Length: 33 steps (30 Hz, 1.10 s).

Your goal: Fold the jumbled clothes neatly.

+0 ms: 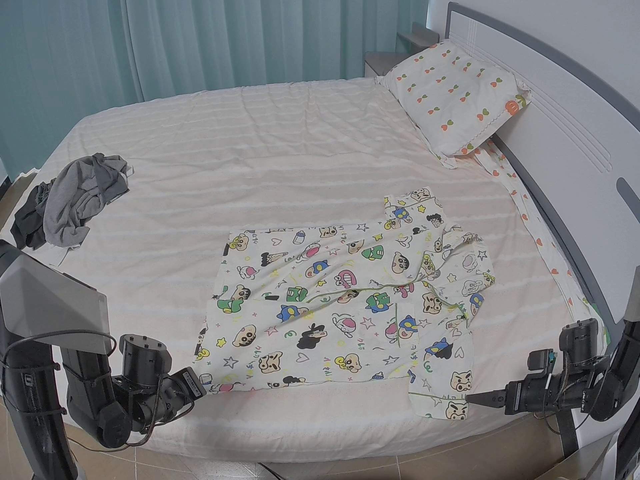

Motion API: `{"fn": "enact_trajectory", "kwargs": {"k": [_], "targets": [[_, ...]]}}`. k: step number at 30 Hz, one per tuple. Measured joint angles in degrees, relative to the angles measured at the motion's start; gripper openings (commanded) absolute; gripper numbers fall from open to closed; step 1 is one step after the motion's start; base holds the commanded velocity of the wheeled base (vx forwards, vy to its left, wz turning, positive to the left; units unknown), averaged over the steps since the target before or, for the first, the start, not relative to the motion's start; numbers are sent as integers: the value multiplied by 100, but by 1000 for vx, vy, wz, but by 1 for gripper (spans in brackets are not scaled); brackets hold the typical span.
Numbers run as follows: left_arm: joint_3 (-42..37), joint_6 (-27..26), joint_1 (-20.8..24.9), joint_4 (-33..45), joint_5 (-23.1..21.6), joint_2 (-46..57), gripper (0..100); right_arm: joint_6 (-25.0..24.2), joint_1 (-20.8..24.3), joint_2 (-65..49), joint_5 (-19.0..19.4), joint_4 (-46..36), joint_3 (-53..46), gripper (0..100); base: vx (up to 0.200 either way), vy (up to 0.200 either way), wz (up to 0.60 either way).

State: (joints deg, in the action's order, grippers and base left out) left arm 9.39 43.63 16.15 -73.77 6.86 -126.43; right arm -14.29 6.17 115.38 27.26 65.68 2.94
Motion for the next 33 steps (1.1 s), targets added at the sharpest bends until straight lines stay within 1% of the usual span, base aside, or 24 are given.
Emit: {"fn": "enact_trajectory", "kwargs": {"k": [4,13,19,22,29,33], "targets": [[0,10,2,-18,-2,2,0,17,129,463,96,167,221,100,0,0,0],[11,10,5,-29,5,2,0,0,477,991,202,154,775,100,0,0,0],[11,11,2,-29,6,-11,0,-29,521,1161,208,167,926,100,0,0,0],[11,11,2,-30,5,-11,0,-32,435,1187,208,191,941,100,0,0,0],[11,5,2,-30,16,-22,0,-27,-37,1176,218,211,919,100,0,0,0],[15,-13,5,-30,16,-28,0,-35,-226,1172,315,217,941,100,0,0,0]]}}
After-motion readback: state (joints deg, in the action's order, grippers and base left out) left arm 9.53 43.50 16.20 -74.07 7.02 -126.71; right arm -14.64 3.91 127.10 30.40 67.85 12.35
